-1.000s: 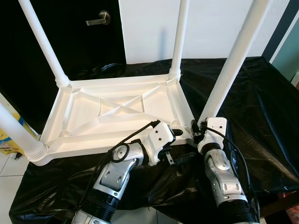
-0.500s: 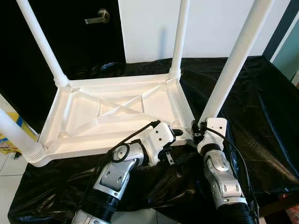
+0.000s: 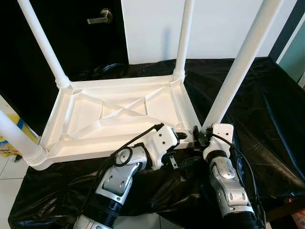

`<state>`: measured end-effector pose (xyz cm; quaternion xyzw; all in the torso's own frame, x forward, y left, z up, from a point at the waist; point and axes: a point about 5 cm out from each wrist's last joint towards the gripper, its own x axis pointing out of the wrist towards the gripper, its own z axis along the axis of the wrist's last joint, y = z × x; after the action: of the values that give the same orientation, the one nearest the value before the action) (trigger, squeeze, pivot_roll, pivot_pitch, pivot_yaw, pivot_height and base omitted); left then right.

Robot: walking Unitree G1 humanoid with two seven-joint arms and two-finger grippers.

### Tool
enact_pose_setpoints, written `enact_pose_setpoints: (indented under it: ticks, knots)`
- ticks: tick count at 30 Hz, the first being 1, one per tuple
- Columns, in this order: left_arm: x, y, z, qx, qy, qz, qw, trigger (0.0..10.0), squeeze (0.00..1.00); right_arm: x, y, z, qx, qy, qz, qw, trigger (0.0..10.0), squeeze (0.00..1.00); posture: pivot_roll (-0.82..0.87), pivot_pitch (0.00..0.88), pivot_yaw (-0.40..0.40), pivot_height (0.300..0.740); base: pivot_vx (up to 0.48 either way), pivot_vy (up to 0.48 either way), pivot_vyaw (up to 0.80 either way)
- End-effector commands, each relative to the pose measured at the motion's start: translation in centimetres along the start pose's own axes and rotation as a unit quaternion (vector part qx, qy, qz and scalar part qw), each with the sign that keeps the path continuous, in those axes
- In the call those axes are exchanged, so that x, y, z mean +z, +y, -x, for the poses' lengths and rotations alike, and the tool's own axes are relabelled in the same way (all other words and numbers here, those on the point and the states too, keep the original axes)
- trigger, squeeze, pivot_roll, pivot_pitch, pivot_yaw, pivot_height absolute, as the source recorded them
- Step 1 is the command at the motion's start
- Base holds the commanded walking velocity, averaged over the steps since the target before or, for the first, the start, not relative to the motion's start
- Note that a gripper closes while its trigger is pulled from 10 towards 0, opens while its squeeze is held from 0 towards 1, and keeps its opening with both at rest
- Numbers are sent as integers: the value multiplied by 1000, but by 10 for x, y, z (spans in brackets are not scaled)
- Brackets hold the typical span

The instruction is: Building children table

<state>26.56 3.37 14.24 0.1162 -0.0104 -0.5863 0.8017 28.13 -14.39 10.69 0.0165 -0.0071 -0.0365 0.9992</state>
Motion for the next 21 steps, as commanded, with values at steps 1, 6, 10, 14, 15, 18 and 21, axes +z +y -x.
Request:
enact_pose_setpoints:
  ticks: [1,6,10,14,15,18,21]
  knots:
    - [-2,2,-1,45,5,-2,999,10000,0,1,-1,2,4,-5,-6,1000,10000,1000,-127,0,-25,740,0,0,0]
    - [-2,3,-1,44,5,-1,999,10000,0,6,-10,6,40,-30,-11,999,10000,1000,-128,0,-23,740,0,0,0]
    - [-2,3,0,44,6,-1,999,10000,0,8,-20,6,104,-35,-14,994,10000,1000,-132,0,-12,740,0,0,0]
    - [-2,4,0,44,7,-1,999,10000,0,9,-26,3,155,-31,-5,987,10000,0,-133,0,-9,740,0,0,0]
    - [-2,4,0,44,7,-1,999,10000,0,9,-26,3,155,-31,-5,987,10000,0,-133,0,-9,740,0,0,0]
    - [-1,8,0,45,7,-4,999,10000,0,12,-34,-11,272,-8,42,961,10000,0,-132,0,1,740,0,0,0]
    - [0,9,-1,45,6,-6,999,10000,0,12,-34,-18,310,6,61,949,10000,0,-131,0,3,740,0,0,0]
